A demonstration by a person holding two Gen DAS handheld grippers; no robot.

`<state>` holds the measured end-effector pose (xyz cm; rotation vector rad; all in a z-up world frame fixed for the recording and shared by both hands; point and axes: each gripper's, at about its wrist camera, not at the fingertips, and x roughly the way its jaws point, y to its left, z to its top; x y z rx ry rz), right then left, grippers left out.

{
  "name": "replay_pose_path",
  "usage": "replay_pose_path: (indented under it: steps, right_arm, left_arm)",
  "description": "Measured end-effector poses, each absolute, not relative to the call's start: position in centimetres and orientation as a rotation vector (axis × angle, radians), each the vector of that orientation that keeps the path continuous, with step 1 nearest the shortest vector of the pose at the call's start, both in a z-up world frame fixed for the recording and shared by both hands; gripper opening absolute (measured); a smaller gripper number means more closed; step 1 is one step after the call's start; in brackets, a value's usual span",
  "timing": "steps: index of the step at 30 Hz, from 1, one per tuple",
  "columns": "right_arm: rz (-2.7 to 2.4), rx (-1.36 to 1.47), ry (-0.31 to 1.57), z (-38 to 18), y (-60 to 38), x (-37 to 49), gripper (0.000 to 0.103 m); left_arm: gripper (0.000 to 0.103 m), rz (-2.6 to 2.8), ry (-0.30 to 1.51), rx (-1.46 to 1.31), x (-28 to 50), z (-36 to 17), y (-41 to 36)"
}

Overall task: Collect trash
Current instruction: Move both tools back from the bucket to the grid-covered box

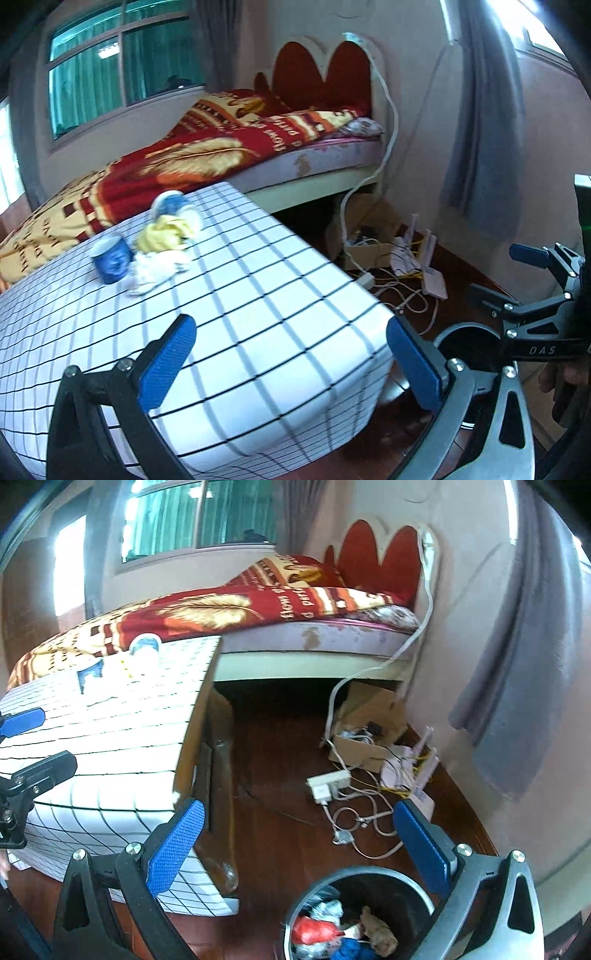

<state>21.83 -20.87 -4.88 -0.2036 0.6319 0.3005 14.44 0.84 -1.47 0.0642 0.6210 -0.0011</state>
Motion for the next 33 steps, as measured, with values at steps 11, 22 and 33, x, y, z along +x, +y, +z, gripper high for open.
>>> replay_pose_path:
  steps: [11, 22, 33]
  right_arm:
    - [0.423, -0.217, 0.598, -4.1, -14.1, 22.2, 0.103]
    - [0.585, -0.238, 0.547, -3.2, -5.8, 21.8, 0.103]
    - [0.673, -0.253, 0.678, -4.2, 4.6, 25.9, 0.103]
  left_arm:
    - [0.103, 0.105, 0.617, 0.031, 12.7, -1.3, 6.6]
    - [0.103, 0.245, 0.645, -0.059, 11.1, -2.4, 15.6]
    - [0.089, 0.297, 0.663, -0.146, 12.0, -3.9, 23.8]
